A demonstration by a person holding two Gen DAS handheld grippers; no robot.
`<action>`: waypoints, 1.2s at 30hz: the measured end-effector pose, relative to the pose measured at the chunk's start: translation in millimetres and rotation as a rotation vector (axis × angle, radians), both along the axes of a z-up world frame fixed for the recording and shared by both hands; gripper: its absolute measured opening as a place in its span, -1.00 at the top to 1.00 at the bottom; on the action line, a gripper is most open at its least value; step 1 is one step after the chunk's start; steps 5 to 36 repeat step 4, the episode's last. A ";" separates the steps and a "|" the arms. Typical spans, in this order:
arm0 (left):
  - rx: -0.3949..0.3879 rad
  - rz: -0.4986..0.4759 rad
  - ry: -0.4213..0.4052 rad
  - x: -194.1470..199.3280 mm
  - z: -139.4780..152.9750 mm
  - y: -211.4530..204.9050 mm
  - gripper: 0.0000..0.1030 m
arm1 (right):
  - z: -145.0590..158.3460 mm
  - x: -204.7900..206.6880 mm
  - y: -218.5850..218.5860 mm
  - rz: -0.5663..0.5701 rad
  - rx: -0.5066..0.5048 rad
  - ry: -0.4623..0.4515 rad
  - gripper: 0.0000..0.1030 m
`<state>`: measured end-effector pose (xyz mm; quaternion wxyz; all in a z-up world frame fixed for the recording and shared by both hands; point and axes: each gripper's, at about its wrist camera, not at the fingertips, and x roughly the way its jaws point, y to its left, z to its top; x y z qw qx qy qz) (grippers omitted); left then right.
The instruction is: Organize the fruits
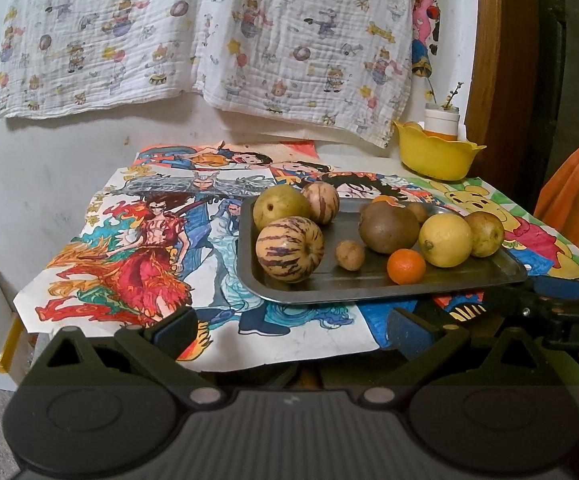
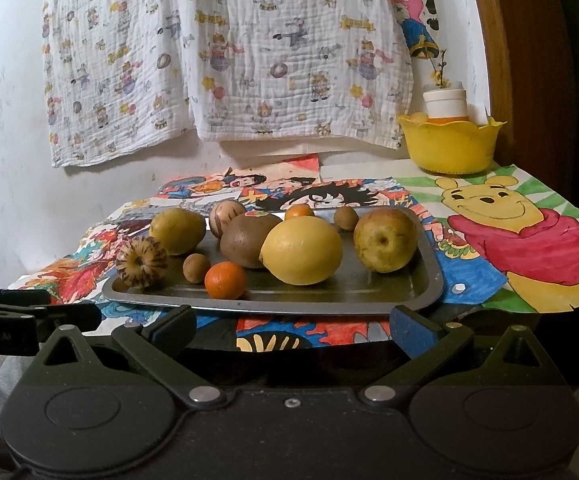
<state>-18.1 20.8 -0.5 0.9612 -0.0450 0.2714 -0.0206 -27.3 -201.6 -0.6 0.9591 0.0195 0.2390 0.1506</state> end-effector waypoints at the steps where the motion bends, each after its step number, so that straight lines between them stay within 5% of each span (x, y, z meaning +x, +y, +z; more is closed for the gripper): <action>1: 0.000 0.000 0.000 0.0 -0.1 0.0 -0.99 | 0.1 -4.0 2.6 -0.001 0.000 0.001 -0.99; 36: -0.001 0.000 0.002 0.2 -0.3 0.2 -0.99 | 0.9 2.8 -1.3 -0.002 0.001 0.000 -0.99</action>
